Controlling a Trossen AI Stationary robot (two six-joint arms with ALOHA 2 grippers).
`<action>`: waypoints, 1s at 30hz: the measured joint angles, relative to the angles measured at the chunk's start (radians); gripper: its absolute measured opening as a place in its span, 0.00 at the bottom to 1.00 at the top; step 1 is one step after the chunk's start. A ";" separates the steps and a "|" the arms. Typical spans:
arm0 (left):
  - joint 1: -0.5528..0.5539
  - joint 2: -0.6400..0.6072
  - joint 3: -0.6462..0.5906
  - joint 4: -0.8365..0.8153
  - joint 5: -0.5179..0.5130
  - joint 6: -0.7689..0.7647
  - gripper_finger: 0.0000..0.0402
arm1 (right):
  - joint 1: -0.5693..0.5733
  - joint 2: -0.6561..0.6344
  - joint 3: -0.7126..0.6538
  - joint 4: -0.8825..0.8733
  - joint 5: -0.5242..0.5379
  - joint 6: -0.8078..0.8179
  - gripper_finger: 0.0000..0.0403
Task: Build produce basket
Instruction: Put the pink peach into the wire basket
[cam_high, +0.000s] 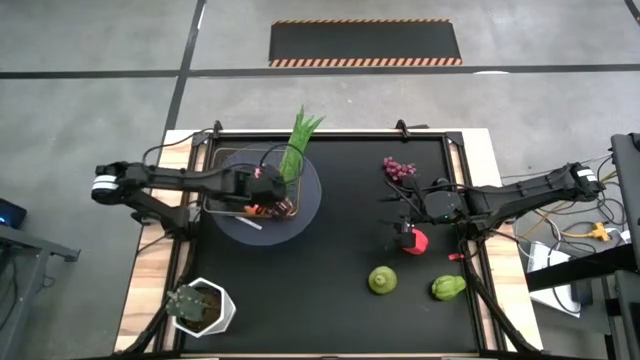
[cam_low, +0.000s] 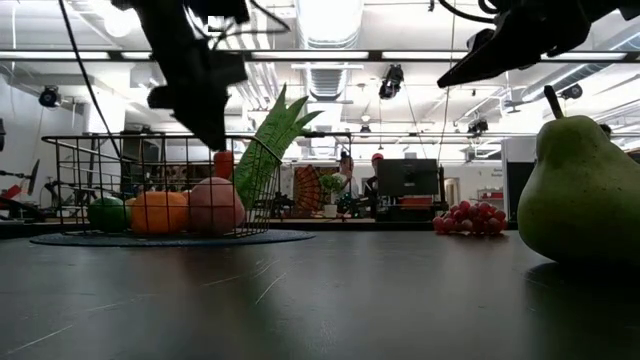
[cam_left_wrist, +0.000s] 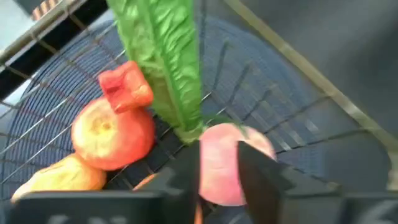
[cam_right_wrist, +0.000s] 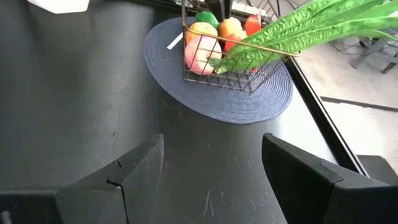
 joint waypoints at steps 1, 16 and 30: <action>0.006 0.014 -0.002 0.000 0.000 0.000 0.12 | 0.000 0.000 -0.004 0.000 0.000 0.000 0.64; 0.013 0.119 -0.004 0.028 0.056 0.045 0.02 | 0.000 0.000 -0.031 0.005 0.000 0.011 0.64; 0.014 0.125 -0.002 -0.023 0.084 0.042 0.02 | 0.000 0.000 -0.031 0.005 0.000 0.011 0.64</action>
